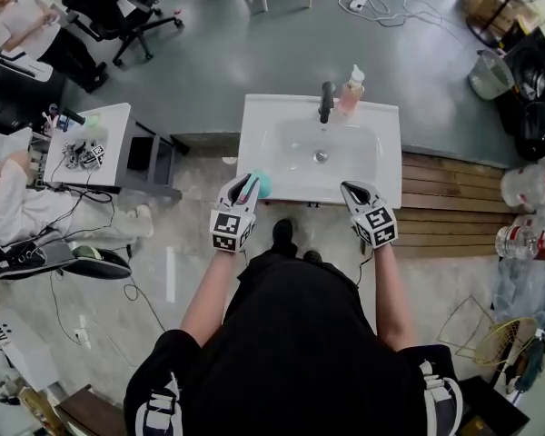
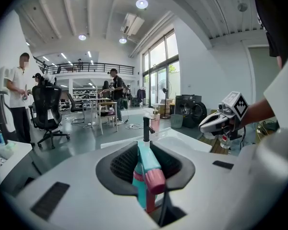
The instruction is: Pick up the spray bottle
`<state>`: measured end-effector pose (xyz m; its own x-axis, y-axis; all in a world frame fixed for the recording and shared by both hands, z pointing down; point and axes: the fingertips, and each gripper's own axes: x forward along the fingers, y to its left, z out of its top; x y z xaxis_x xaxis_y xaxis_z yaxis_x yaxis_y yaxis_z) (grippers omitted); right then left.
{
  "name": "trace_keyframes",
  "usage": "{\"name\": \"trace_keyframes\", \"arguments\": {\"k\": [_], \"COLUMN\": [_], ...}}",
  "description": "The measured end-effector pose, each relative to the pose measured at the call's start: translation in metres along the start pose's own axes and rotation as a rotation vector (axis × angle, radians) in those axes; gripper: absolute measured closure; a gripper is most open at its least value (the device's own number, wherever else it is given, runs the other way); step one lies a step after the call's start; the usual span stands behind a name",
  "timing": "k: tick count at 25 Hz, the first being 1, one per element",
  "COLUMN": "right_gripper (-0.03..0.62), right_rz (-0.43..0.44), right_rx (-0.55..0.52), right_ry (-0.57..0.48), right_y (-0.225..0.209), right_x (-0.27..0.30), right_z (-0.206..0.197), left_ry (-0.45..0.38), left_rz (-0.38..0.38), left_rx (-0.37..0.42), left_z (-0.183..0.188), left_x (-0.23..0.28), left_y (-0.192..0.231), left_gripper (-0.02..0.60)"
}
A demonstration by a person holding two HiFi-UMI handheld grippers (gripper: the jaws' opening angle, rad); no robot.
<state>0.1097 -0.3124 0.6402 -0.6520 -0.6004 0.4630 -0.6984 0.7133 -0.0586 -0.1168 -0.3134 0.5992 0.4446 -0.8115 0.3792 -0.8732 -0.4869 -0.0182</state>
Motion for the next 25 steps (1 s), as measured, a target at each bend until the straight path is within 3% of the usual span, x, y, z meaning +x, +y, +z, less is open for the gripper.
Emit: {"name": "trace_keyframes", "arguments": {"k": [25], "right_gripper": [0.579], "right_rz": [0.027], "right_rx": [-0.042], "right_ry": [-0.01], "right_y": [0.007], "right_x": [-0.057], "right_z": [-0.024], "left_ry": [-0.015], "left_rz": [0.029], "left_rx": [-0.007], "left_z": [-0.003], "left_x": [-0.033], "left_y": [-0.063], "left_gripper": [0.491]}}
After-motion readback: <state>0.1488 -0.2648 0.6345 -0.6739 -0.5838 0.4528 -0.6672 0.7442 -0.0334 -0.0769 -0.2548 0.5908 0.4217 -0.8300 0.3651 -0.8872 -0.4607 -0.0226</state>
